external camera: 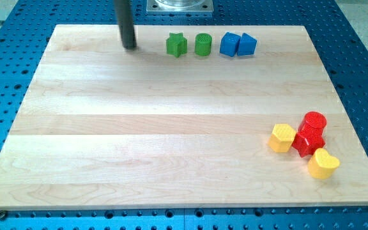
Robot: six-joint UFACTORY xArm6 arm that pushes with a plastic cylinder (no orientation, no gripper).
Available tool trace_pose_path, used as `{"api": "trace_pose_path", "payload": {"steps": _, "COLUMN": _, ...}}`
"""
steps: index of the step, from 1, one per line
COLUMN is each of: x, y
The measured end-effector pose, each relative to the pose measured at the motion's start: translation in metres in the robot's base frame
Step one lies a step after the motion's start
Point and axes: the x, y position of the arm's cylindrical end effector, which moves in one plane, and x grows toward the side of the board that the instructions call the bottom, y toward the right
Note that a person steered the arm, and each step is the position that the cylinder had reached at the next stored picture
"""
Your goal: Separate the green star from the horizontal line of blocks
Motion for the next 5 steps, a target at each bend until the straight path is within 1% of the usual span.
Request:
{"api": "trace_pose_path", "payload": {"steps": 1, "x": 0.002, "y": 0.07}}
{"api": "trace_pose_path", "payload": {"steps": 2, "x": 0.012, "y": 0.114}}
{"api": "trace_pose_path", "payload": {"steps": 3, "x": 0.003, "y": 0.126}}
{"api": "trace_pose_path", "payload": {"steps": 4, "x": 0.045, "y": 0.13}}
{"api": "trace_pose_path", "payload": {"steps": 5, "x": 0.133, "y": 0.13}}
